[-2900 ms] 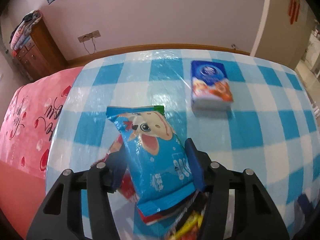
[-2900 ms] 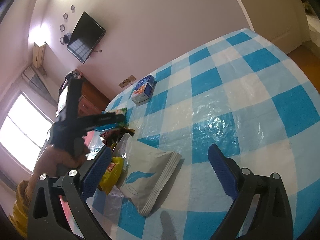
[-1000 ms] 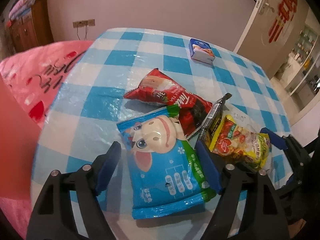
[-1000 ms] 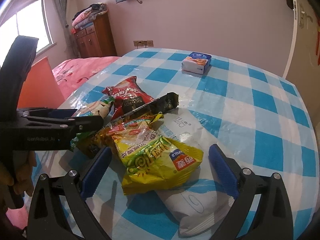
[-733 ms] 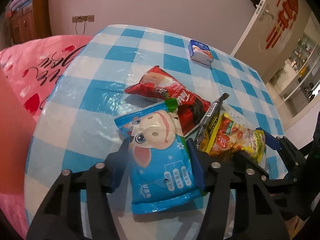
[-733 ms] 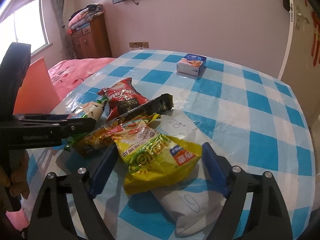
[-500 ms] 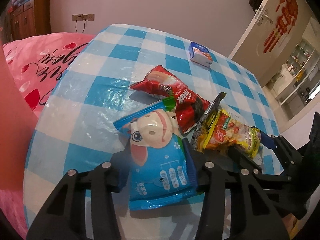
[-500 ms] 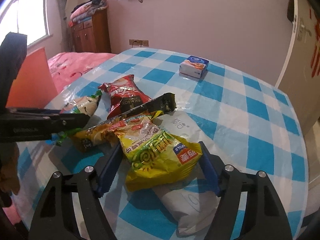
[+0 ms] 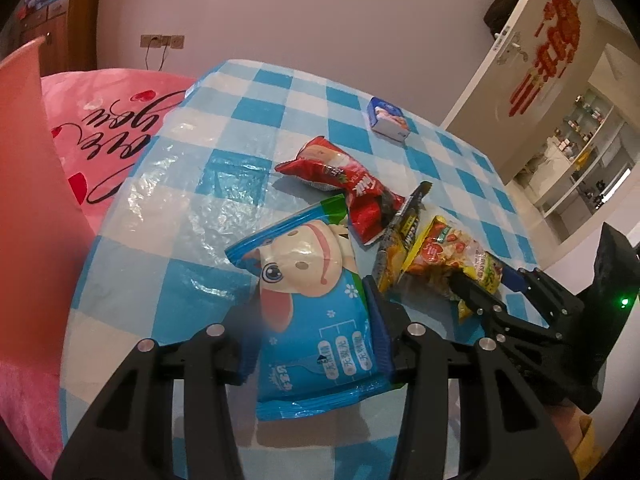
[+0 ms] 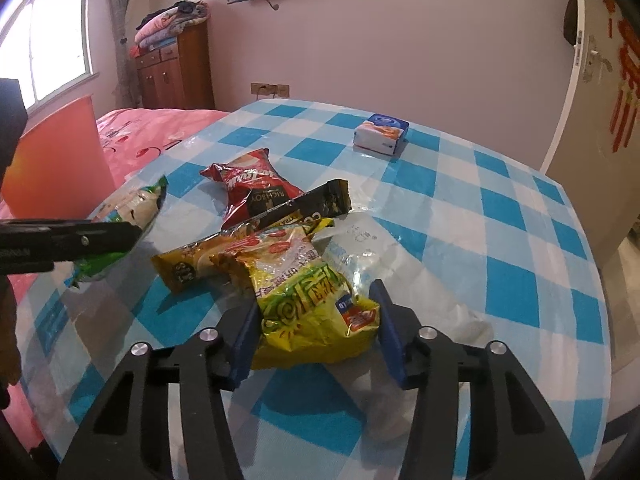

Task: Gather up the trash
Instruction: 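Grasp the yellow chip bag with the right gripper while the left holds the blue bag, then carry both bags over the orange bucket and open both grippers, then return both grippers over the table toward the remaining trash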

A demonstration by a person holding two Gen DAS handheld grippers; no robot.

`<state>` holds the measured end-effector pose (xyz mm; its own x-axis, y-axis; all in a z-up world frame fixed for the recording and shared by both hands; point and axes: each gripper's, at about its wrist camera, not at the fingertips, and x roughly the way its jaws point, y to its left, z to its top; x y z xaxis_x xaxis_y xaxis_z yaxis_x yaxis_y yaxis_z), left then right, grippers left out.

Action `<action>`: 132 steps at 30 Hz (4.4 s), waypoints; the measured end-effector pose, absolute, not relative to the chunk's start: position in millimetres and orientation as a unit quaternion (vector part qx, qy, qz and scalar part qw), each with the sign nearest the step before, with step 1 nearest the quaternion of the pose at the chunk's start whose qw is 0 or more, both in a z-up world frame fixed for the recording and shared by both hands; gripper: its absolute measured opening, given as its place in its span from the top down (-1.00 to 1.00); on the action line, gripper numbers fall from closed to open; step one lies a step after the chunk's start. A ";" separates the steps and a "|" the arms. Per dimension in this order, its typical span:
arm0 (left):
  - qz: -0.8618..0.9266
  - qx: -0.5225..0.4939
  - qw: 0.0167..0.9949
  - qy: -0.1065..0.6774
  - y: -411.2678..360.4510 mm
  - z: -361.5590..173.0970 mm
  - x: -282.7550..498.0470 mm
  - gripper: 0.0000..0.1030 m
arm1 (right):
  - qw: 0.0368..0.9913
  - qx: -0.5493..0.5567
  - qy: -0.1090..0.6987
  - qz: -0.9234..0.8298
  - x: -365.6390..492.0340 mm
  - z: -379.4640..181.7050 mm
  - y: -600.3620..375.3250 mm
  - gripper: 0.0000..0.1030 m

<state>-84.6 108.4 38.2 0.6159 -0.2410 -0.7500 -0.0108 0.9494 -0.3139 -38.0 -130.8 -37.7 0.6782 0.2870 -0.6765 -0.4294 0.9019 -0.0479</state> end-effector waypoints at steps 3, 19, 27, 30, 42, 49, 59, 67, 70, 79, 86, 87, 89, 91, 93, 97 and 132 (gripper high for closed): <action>-0.071 -0.143 0.891 0.426 109.9 42.6 -91.8 0.09 | 0.913 -0.093 0.347 0.193 -45.2 -34.7 -132.7 0.03; -0.091 -0.140 0.916 0.365 125.2 87.7 -120.1 0.09 | 0.923 -0.013 0.326 0.204 -64.8 29.0 -139.1 0.08; -0.075 -0.147 0.933 0.319 152.4 126.5 -137.7 0.09 | 0.914 -0.005 0.303 0.269 -71.2 73.9 -94.0 0.08; -0.055 -0.148 0.941 0.300 172.2 142.9 -147.3 0.09 | 0.903 -0.007 0.296 0.310 -71.8 92.7 -63.6 0.08; 0.082 -0.158 0.950 0.256 269.9 171.2 -178.5 0.08 | 0.859 -0.042 0.281 0.425 -62.2 135.0 65.8 0.08; 0.137 -0.184 0.935 0.272 312.1 152.4 -170.3 0.08 | 0.837 -0.057 0.292 0.460 -52.5 129.5 126.3 0.07; 0.207 -0.182 0.920 0.280 330.1 137.4 -164.7 -0.38 | 0.827 -0.011 0.308 0.470 -36.7 112.1 130.3 -0.74; 0.191 -0.169 0.932 0.257 317.1 146.6 -170.0 -0.69 | 0.860 0.004 0.304 0.409 -31.7 104.7 84.3 -0.78; 0.184 -0.160 0.937 0.248 307.2 151.1 -171.1 -0.72 | 0.870 0.001 0.301 0.390 -35.1 99.2 68.2 -0.80; 0.140 -0.159 0.947 0.243 272.3 152.0 -167.5 -0.75 | 0.905 -0.039 0.275 0.321 -49.9 86.0 28.0 -0.83; 0.116 -0.149 0.949 0.252 245.5 150.2 -160.3 -0.75 | 0.922 -0.050 0.260 0.282 -57.5 79.9 1.3 -0.83; 0.114 -0.147 0.949 0.253 241.9 149.9 -159.0 -0.75 | 0.924 -0.051 0.259 0.278 -57.9 80.4 -1.0 -0.83; 0.109 -0.146 0.949 0.256 236.7 148.6 -157.3 -0.75 | 0.928 -0.051 0.254 0.267 -59.2 80.1 -10.3 -0.83; 0.102 -0.144 0.950 0.258 231.9 147.1 -156.1 -0.75 | 0.931 -0.051 0.251 0.259 -60.7 79.6 -18.4 -0.83; 0.097 -0.140 0.950 0.262 225.2 145.7 -153.8 -0.75 | 0.934 -0.049 0.250 0.251 -60.5 78.8 -26.8 -0.83; 0.086 -0.132 0.950 0.269 210.9 141.6 -149.7 -0.75 | 0.938 -0.048 0.247 0.237 -61.0 76.3 -40.1 -0.82; -0.001 -0.050 0.935 0.352 77.2 105.5 -58.5 -0.75 | 0.930 0.068 0.330 0.147 -14.8 -5.9 -188.9 -0.83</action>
<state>-58.5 77.2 105.5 0.7525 -0.0370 -0.6575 -0.0338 0.9949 -0.0947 -14.8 -188.9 -5.9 0.7390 0.3194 -0.5931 -0.2291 0.9471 0.2246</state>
